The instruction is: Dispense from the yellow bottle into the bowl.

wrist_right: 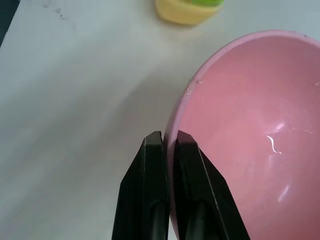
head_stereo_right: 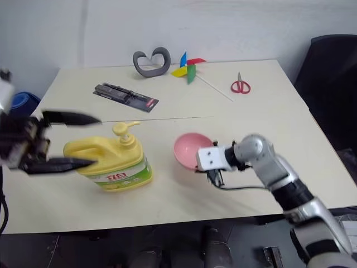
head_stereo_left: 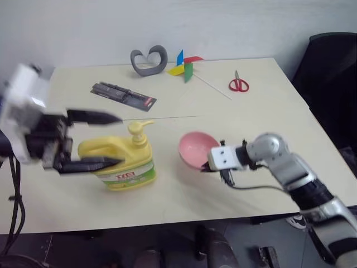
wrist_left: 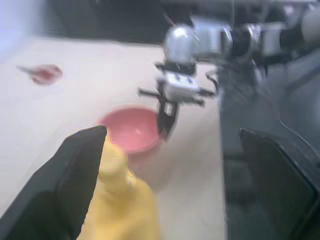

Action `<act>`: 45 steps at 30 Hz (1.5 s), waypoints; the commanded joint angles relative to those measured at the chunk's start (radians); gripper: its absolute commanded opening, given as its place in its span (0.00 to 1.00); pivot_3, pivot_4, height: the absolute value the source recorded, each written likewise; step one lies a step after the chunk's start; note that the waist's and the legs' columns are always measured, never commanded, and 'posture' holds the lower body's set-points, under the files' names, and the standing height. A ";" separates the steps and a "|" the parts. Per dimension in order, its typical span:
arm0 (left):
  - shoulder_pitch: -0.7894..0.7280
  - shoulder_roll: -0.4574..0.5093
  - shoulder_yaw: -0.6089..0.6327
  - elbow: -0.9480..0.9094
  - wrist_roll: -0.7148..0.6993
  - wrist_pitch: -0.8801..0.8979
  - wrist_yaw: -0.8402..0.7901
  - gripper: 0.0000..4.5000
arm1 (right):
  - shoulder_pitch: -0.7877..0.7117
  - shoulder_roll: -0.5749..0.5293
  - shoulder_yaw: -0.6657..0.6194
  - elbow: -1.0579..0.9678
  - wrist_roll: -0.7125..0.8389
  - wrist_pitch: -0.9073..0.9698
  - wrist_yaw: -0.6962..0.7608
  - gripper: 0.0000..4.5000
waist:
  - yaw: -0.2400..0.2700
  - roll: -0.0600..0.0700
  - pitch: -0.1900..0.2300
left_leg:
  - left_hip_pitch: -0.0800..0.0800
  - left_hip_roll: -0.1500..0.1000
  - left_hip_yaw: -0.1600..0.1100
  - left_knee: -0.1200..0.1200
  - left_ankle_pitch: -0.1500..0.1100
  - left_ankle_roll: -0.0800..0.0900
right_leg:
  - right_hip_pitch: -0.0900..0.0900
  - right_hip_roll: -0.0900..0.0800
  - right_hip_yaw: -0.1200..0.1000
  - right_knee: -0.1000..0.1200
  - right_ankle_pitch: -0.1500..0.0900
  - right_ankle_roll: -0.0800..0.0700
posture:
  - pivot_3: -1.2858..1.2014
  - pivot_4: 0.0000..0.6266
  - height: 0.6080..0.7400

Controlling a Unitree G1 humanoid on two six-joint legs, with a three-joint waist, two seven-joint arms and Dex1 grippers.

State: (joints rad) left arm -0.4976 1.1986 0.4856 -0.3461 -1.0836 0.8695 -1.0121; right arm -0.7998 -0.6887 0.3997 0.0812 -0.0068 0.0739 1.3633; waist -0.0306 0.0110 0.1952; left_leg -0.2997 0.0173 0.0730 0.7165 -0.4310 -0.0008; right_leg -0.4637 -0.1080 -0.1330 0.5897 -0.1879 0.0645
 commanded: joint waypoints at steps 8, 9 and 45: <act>-0.148 -0.050 -0.159 0.129 0.162 -0.083 0.046 0.74 | -0.394 0.162 0.000 0.269 0.049 0.026 0.168 0.00 | -0.006 0.000 0.000 | -0.002 0.000 0.007 0.000 0.000 0.000 | -0.002 0.001 -0.003 -0.002 0.000 0.000 | 0.52 0.24 1.00; -0.148 -0.057 -0.170 0.126 0.172 -0.089 0.041 0.68 | -0.415 0.178 0.003 0.289 0.047 0.022 0.175 0.00 | -0.006 0.000 0.000 | -0.002 0.001 0.006 -0.001 0.000 0.000 | -0.002 0.001 -0.003 -0.003 0.000 0.000 | 0.52 0.24 1.00; -0.132 -0.163 -0.257 0.048 0.274 -0.106 -0.038 0.01 | -0.551 0.051 0.217 0.161 0.206 -0.036 0.251 0.00 | 0.000 0.000 0.000 | -0.004 0.002 0.005 0.001 -0.001 -0.002 | -0.002 0.001 -0.004 -0.003 0.000 0.000 | 0.52 0.24 1.00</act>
State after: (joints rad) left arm -0.6201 1.0340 0.2155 -0.2944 -0.8192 0.7820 -1.0564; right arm -1.3176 -0.6237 0.6242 0.2750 0.1799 0.0451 1.5489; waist -0.0310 0.0107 0.1954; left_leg -0.3039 0.0192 0.0777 0.7179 -0.4318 -0.0025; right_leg -0.4657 -0.1072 -0.1374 0.5864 -0.1877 0.0648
